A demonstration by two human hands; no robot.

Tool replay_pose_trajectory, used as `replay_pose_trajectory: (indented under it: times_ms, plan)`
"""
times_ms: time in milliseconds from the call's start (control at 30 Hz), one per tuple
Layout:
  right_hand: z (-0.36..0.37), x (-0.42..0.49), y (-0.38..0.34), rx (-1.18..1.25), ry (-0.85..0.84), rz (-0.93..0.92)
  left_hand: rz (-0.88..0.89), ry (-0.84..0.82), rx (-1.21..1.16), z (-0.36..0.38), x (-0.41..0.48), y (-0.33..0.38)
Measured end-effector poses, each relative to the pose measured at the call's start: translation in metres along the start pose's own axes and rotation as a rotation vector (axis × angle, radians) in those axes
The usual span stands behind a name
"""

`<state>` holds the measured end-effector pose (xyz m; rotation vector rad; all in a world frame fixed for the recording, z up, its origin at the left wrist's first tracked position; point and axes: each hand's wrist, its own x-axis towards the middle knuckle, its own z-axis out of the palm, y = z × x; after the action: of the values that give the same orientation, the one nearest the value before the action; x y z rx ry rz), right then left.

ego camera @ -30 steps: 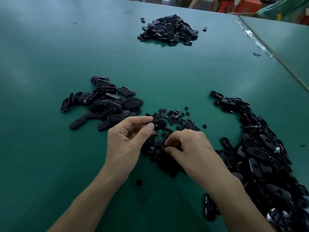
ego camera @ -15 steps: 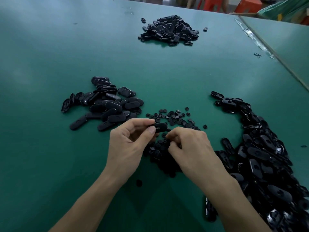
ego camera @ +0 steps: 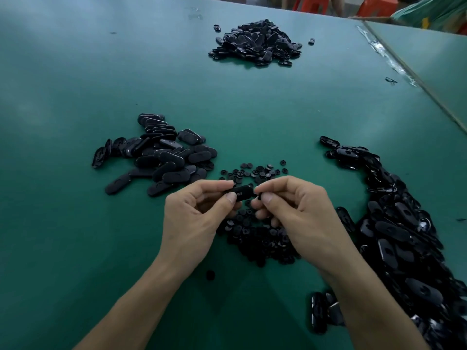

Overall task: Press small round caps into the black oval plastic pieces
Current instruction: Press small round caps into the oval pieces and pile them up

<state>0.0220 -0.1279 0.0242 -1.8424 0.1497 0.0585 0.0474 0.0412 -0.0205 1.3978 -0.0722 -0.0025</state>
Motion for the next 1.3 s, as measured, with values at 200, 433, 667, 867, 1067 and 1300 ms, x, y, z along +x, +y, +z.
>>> replay_pose_trajectory:
  times_ms: [200, 433, 667, 867, 1067, 1300]
  plan:
    - [0.001, 0.0, 0.002, 0.123, 0.049, -0.002, 0.002, -0.018, 0.015, 0.0, -0.001, 0.001]
    - [0.005, -0.003, -0.001, -0.063, 0.109, -0.087, 0.015, -0.029, 0.053, 0.001, -0.003, 0.0]
    - [0.015, -0.005, -0.006, -0.204, 0.164, -0.134, 0.01, -0.047, 0.055, 0.003, -0.002, 0.003]
    - [0.019, -0.005, -0.007, -0.304, 0.191, -0.164, 0.015, -0.06, 0.053, 0.004, -0.003, 0.004]
    - [0.019, -0.005, -0.009, -0.406, 0.15, -0.193, 0.032, -0.093, 0.088, 0.002, -0.003, 0.003]
    - [0.024, -0.006, -0.008, -0.438, 0.162, -0.148, 0.043, -0.132, 0.179, 0.0, -0.002, 0.003]
